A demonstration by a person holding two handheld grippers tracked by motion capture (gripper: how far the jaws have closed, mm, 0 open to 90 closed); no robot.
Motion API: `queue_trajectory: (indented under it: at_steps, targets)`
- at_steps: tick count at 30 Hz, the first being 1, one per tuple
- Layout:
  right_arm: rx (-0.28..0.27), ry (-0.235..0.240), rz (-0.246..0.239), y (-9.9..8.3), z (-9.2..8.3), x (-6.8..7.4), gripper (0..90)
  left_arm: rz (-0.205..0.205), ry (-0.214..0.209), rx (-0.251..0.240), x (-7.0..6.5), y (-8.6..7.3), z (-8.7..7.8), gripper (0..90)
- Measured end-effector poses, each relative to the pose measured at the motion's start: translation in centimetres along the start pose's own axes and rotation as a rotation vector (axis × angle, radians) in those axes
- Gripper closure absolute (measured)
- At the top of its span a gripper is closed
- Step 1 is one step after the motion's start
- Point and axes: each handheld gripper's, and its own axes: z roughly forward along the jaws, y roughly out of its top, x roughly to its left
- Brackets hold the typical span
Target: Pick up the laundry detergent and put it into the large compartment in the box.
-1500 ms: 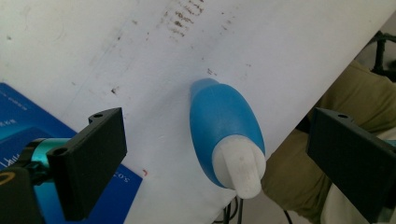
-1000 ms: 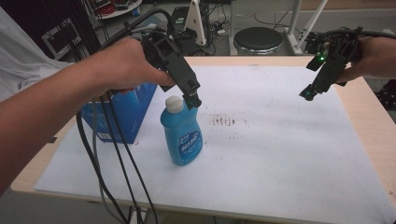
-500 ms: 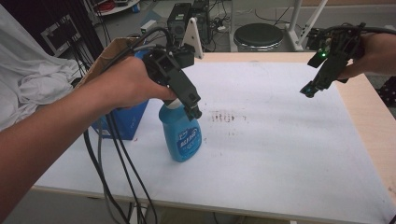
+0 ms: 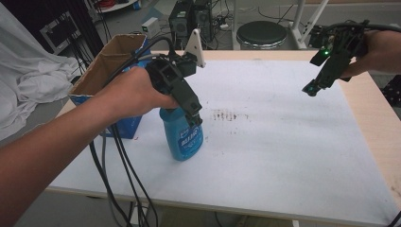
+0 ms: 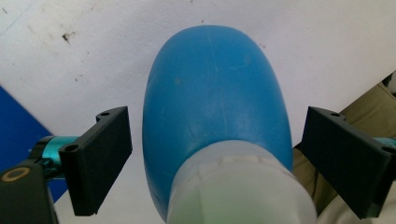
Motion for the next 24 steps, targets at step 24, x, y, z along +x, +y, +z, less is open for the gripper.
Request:
queue_trajectory:
  at_steps: [24]
  targets:
    - [0.004, 0.007, 0.001, 0.2, 0.26, -0.01, 3.6, -0.018, 0.009, 0.001, 0.04, 0.16, 0.37, 34.9]
